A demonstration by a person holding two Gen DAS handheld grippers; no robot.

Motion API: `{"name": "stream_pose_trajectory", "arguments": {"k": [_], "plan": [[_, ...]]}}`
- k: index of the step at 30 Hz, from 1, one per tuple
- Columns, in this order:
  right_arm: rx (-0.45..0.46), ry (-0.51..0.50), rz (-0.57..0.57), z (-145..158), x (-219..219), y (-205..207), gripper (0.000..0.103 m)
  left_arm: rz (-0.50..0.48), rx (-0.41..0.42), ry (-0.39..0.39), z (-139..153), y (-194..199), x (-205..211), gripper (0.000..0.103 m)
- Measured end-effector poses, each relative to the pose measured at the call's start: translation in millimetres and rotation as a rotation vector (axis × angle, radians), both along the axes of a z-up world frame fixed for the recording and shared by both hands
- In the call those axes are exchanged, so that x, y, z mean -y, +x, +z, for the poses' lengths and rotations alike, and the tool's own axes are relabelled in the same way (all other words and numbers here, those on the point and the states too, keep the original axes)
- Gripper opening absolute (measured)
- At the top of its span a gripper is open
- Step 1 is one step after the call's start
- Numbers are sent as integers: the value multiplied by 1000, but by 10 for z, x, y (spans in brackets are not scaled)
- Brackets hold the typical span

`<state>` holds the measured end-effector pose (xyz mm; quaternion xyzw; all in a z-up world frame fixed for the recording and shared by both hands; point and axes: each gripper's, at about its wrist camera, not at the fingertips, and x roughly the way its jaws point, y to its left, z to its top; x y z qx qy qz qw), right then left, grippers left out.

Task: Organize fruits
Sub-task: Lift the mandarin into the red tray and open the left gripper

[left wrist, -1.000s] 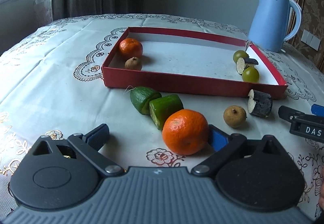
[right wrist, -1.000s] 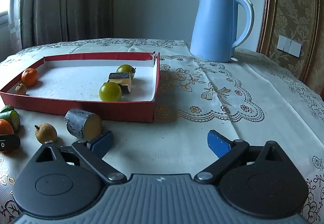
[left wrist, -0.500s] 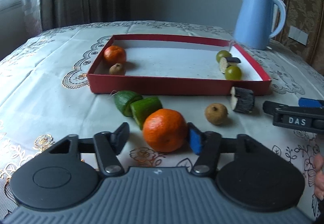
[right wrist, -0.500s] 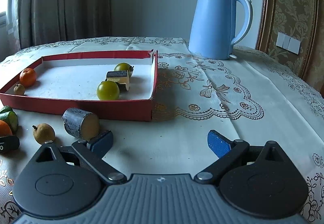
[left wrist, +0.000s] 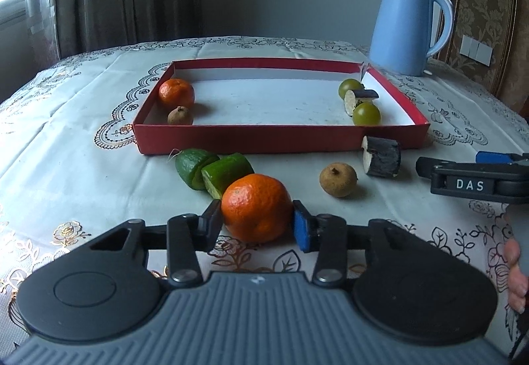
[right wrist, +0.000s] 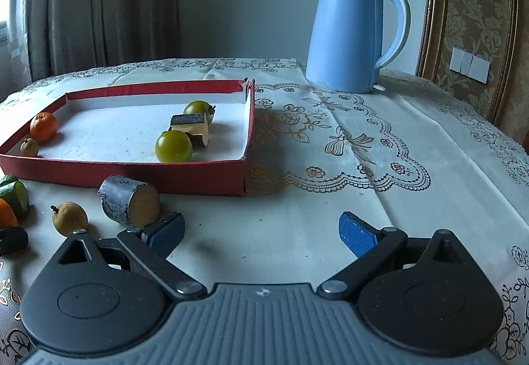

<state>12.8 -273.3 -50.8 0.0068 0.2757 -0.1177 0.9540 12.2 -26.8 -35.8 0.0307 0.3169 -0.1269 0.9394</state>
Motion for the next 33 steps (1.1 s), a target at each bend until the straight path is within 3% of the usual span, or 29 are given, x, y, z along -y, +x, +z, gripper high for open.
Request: {"name": "stream_pose_trajectory", "arguments": {"k": [15, 21, 26, 33], "plan": [[-11, 18, 0, -13, 29, 19, 100, -46, 55, -30, 286, -110, -85, 40], [-16, 23, -3, -20, 37, 29, 100, -26, 114, -22, 527, 332, -83, 40], [-23, 30, -7, -27, 51, 35, 100, 9, 50, -11, 470, 900, -27, 40], [-34, 29, -6, -38, 47, 54, 100, 14, 35, 35, 336, 1205, 39, 40]]}}
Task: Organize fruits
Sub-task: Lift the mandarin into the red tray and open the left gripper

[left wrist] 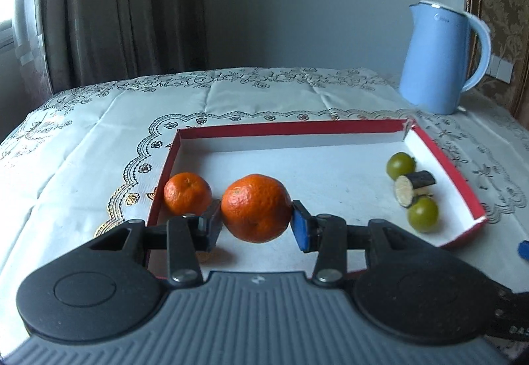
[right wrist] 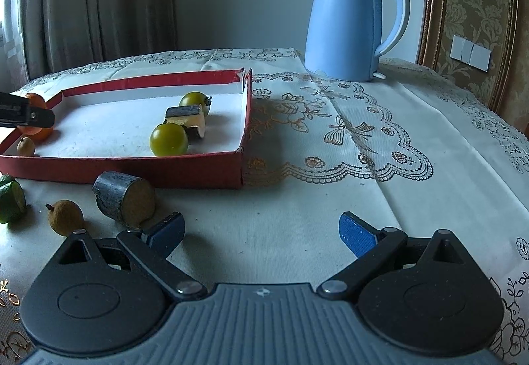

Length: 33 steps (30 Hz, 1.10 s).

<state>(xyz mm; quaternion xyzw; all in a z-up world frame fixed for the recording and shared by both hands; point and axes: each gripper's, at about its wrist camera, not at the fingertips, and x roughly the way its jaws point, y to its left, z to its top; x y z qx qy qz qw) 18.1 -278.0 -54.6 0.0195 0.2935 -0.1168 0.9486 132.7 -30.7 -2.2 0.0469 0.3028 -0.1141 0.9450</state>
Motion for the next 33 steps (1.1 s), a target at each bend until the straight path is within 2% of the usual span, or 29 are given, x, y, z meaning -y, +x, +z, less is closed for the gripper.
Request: {"name": "stream_pose_trajectory", "arguments": {"k": [8, 26, 28, 29, 30, 32, 33], "plan": [[-7, 5, -4, -7, 8, 13, 100, 27, -43, 21, -131, 238, 20, 40], [-20, 2, -6, -17, 8, 30, 101, 28, -71, 11, -264, 360, -12, 41], [-20, 4, -7, -18, 14, 31, 101, 14, -69, 15, -246, 317, -13, 52], [-20, 5, -7, -19, 17, 31, 101, 4, -67, 13, -230, 275, -22, 61], [-20, 6, -6, -21, 19, 30, 101, 5, -58, 18, -209, 213, -34, 78], [-19, 9, -1, -21, 18, 30, 101, 24, 1, 43, -158, 24, -65, 90], [-18, 11, 5, -20, 16, 28, 101, 29, 27, 47, -133, -67, -87, 91]]}}
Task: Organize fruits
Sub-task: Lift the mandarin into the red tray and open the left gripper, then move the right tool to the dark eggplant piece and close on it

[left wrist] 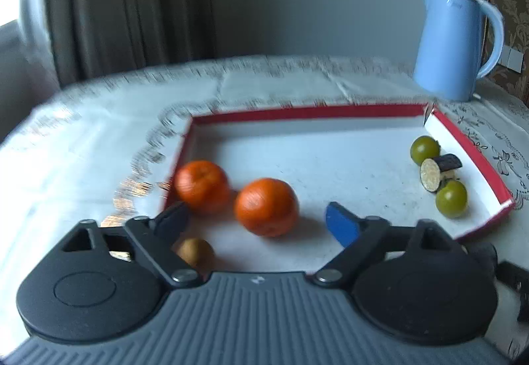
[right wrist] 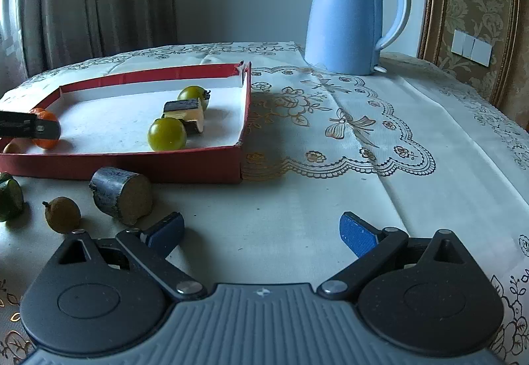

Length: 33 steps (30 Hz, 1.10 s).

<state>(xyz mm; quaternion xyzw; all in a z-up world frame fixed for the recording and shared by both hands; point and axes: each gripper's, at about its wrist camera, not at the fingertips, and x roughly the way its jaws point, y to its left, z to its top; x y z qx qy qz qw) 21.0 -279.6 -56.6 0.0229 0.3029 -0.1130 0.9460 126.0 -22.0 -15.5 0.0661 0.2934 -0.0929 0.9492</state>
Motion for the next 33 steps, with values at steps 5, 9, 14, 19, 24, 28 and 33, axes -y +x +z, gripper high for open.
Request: {"name": "stream_pose_trajectory", "arguments": {"k": [5, 9, 14, 19, 24, 28, 33], "plan": [[76, -10, 27, 55, -38, -114, 101, 26, 50, -84, 62, -440, -288, 101], [150, -77, 92, 114, -187, -265, 101, 80, 27, -140, -14, -634, -558, 101], [159, -136, 169, 142, -433, -289, 100, 117, -27, -217, -111, -658, -776, 101], [139, -74, 186, 181, -485, -185, 89, 144, -71, -258, -214, -649, -921, 101], [95, 1, 206, 148, -528, -67, 72, 142, -74, -272, -224, -634, -953, 101], [79, 21, 209, 121, -594, 25, 70, 137, -76, -270, -232, -628, -942, 102], [58, 56, 198, 118, -625, 149, 61, 138, -75, -266, -238, -624, -925, 103]]}}
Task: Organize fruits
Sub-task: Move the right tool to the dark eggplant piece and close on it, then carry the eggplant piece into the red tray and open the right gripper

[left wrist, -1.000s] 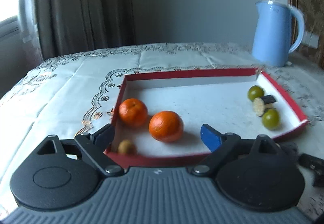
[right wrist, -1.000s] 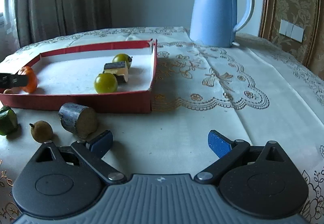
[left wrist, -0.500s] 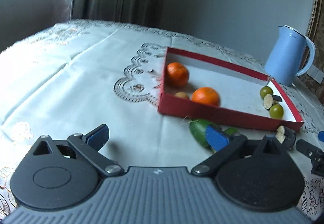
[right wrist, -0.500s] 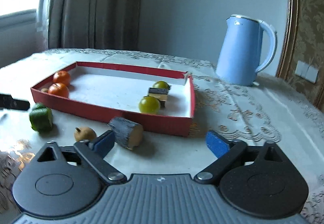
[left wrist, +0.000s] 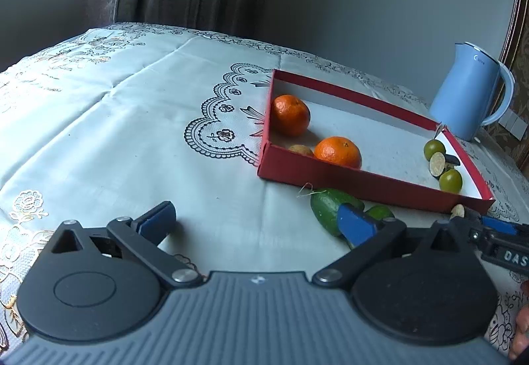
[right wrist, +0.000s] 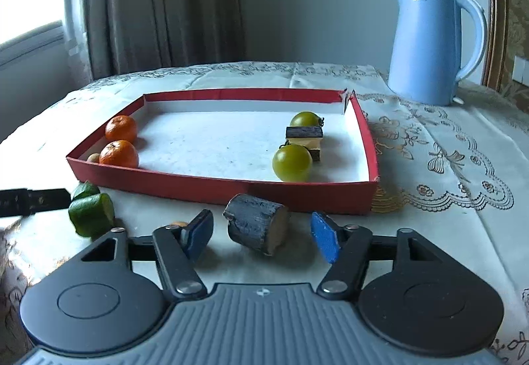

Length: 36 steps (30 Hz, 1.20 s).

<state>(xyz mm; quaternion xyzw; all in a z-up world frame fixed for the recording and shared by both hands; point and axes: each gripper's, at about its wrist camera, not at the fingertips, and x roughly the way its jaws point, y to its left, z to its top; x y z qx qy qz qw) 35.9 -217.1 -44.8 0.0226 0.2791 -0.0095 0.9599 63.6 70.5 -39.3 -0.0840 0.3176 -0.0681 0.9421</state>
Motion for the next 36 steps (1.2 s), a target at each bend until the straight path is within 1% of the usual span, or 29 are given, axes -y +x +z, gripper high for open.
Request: {"name": "stream_pose_trajectory", "arguments": {"k": [2, 4, 7, 12, 17, 22, 24, 27, 36], "plan": [[-20, 16, -13, -17, 7, 46, 53, 0, 1, -5, 0, -2, -5, 103], [-34, 24, -23, -54, 4, 80, 49, 1, 2, -9, 0, -4, -12, 103], [-23, 13, -30, -63, -14, 77, 38, 1, 2, -12, 0, -5, -15, 103], [-21, 2, -26, -61, -18, 79, 38, 1, 2, -14, 0, -5, -17, 103], [-12, 26, -17, -21, 18, 12, 38, 1, 3, -18, 1, -4, -21, 103], [39, 15, -23, 147, 89, -130, 38, 1, 3, -21, 4, -6, -20, 103], [66, -6, -35, 244, 130, -136, 38, 1, 3, -22, 4, -7, -24, 103], [85, -40, -58, 322, 201, -51, 38, 1, 4, -26, 4, -7, -26, 103], [53, -115, -87, 273, 318, 268, 38, 2, 5, -31, 2, -5, -28, 103]]}}
